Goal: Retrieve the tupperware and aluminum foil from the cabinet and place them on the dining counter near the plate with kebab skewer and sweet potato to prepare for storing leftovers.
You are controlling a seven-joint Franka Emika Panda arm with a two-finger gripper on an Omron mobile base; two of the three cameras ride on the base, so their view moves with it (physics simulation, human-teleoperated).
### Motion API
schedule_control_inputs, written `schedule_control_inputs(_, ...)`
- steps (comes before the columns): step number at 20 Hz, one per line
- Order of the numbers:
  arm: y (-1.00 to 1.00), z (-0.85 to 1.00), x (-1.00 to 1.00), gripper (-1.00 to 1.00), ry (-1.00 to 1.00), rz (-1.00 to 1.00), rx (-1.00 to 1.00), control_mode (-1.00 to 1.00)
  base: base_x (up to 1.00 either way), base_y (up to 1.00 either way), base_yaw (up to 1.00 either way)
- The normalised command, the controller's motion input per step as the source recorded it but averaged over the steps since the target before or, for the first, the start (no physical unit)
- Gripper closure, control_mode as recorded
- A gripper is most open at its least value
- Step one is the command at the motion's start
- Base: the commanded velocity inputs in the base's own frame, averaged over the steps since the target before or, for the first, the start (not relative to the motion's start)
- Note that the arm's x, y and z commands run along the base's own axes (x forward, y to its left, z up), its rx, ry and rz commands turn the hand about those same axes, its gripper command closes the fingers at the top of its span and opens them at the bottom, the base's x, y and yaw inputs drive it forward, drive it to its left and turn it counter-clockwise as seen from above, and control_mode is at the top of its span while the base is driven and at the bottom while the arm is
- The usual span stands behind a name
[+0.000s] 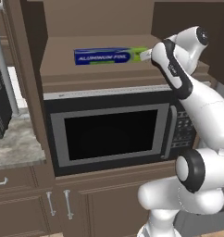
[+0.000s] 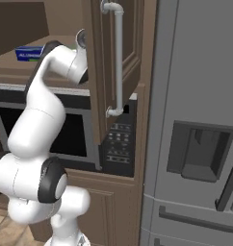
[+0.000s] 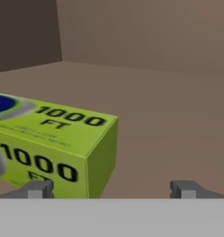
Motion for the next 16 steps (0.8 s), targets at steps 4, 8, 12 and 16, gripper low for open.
schedule_control_inputs(4,0.00,0.00,0.12,-1.00,-0.01,0.04,0.00,-1.00,0.00,0.00,0.00)
schedule_control_inputs(8,0.00,0.00,0.00,-1.00,-0.01,0.10,0.00,-1.00,0.00,0.00,0.00)
schedule_control_inputs(12,-0.01,0.00,0.08,-1.00,0.00,0.16,0.00,-1.00,0.00,0.00,0.00)
schedule_control_inputs(16,-0.01,0.00,0.16,-1.00,0.00,0.18,0.00,-1.00,0.00,0.00,0.00)
